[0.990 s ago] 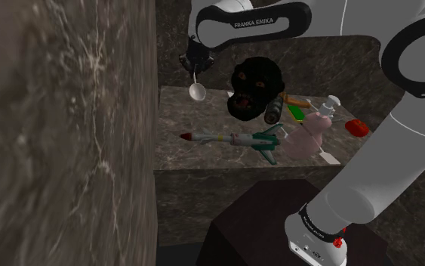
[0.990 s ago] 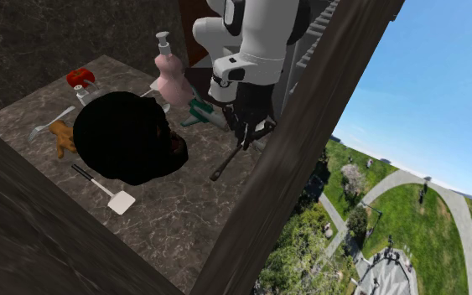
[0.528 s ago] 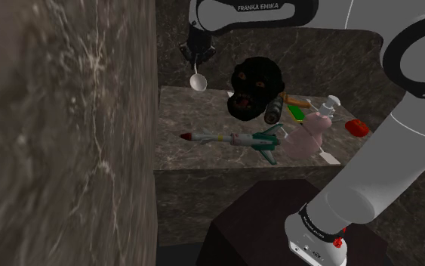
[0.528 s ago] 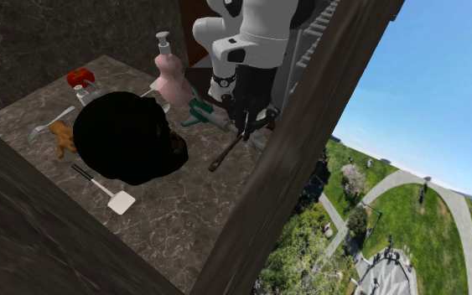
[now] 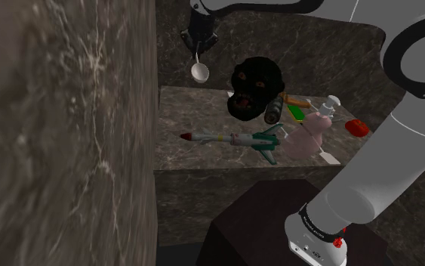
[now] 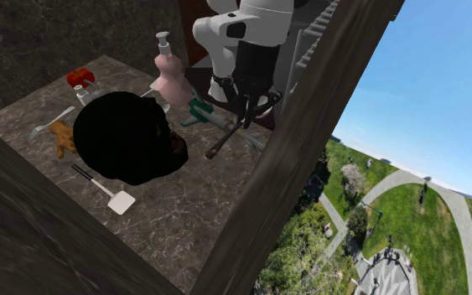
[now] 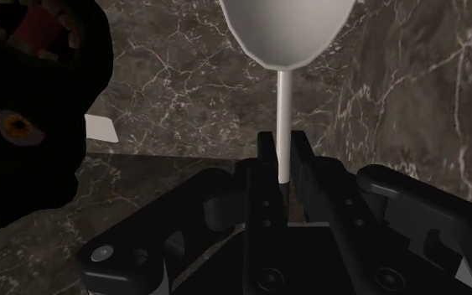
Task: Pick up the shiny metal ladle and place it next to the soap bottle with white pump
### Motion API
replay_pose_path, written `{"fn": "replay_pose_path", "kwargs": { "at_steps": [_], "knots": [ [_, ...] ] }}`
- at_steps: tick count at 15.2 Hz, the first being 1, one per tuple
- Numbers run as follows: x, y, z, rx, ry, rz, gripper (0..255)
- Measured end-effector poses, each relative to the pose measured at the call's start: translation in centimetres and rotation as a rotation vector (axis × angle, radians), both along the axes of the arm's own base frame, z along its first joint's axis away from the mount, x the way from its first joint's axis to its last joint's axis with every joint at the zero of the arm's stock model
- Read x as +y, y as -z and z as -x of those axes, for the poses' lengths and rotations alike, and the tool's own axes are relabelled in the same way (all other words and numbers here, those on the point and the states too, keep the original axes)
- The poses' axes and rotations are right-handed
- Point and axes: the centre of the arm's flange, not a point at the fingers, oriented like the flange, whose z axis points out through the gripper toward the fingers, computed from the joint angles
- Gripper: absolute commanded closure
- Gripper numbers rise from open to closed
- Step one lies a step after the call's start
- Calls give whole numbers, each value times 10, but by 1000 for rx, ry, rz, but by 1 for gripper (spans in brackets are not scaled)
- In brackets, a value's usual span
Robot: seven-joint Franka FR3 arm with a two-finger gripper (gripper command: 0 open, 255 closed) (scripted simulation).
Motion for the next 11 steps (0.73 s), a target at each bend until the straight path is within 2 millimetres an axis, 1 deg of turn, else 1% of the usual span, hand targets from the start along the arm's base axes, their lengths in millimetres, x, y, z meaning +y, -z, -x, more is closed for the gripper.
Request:
{"fn": "replay_pose_path", "kwargs": {
  "at_steps": [11],
  "knots": [
    [0,-58,-1,0,0,0,255]
  ]
}}
